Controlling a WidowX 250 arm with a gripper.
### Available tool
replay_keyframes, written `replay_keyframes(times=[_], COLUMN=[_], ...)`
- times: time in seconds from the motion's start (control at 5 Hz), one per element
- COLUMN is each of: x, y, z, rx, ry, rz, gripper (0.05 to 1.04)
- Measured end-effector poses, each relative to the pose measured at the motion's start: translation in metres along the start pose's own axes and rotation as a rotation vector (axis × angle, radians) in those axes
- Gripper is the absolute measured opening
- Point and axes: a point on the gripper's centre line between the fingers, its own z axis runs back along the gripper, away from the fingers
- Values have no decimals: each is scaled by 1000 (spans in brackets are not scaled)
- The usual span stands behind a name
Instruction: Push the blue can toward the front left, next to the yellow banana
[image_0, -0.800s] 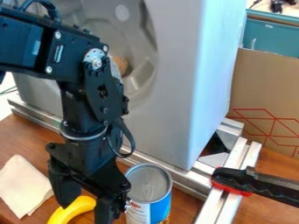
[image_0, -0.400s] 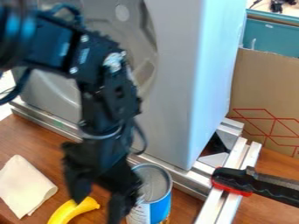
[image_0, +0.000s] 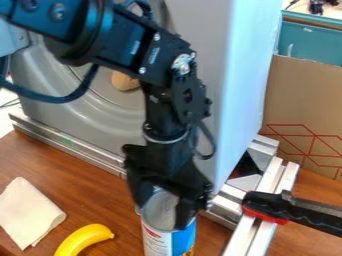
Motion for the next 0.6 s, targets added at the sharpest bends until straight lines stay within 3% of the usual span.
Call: replay_keyframes(times=[0.2, 0.4, 0.6], x=[12, 22, 31], y=[-3, -5, 3], z=[-10, -9, -1], rx=[20, 6, 49], ry=[-29, -98, -169], rz=[26, 22, 37], gripper=[999, 999, 999])
